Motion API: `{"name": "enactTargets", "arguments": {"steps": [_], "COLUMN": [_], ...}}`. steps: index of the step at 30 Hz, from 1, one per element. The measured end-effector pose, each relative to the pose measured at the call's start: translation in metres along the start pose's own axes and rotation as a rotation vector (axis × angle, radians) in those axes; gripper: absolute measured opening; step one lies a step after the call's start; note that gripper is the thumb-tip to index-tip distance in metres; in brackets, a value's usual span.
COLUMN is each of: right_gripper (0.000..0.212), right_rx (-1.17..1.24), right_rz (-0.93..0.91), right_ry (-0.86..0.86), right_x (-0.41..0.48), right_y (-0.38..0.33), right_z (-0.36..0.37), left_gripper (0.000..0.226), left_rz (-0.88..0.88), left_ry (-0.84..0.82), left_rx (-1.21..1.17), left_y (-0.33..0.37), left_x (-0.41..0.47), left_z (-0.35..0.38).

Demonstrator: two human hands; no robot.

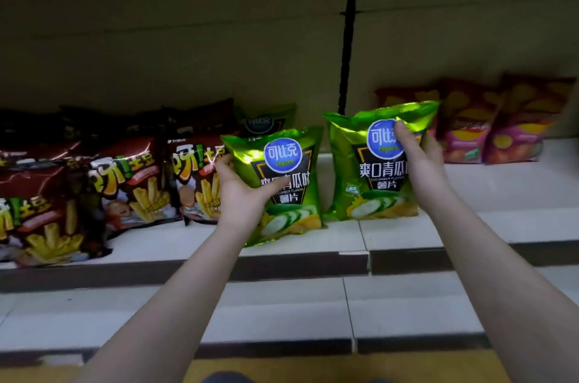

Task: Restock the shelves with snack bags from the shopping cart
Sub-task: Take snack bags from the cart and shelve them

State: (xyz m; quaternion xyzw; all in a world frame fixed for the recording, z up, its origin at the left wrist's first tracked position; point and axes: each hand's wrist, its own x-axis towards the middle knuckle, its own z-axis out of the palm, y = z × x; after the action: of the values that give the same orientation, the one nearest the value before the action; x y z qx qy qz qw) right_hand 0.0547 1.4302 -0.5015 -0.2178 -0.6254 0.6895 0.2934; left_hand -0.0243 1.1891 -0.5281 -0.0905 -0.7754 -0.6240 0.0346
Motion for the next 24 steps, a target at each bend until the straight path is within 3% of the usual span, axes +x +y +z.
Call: {"name": "enactTargets", "arguments": {"steps": [3, 5, 10, 14, 17, 21, 24], "right_gripper": [0.093, 0.113, 0.08, 0.074, 0.03, 0.072, 0.062], "right_rx": [-0.04, -0.096, -0.111, -0.219, -0.263, -0.429, -0.566], "right_rz": [-0.058, -0.068, -0.011, 0.056, 0.073, 0.098, 0.019], "right_ry": [0.11, 0.127, 0.012, -0.103, -0.122, -0.052, 0.089], "right_x": [0.015, 0.026, 0.039, 0.051, 0.059, 0.068, 0.07], "right_y": [-0.002, 0.0, 0.005, 0.014, 0.02, 0.032, 0.04], "right_z": [0.002, 0.004, 0.032, 0.05, 0.057, 0.063, 0.064], "left_gripper": [0.089, 0.089, 0.086, 0.08, 0.082, 0.083, 0.078], "left_rz": [0.027, 0.052, 0.035, -0.001, -0.02, -0.017, 0.036], "left_ry": [0.049, 0.096, 0.15, 0.144, 0.144, 0.119, 0.151], "left_rx": [0.047, 0.107, 0.085, -0.001, -0.033, -0.072, -0.011], "left_y": [0.001, -0.006, -0.009, -0.01, -0.011, -0.017, -0.014], "left_x": [0.001, 0.004, 0.008, 0.01, 0.009, 0.011, 0.007], "left_z": [0.002, 0.003, 0.009, 0.012, 0.01, 0.006, 0.007]}}
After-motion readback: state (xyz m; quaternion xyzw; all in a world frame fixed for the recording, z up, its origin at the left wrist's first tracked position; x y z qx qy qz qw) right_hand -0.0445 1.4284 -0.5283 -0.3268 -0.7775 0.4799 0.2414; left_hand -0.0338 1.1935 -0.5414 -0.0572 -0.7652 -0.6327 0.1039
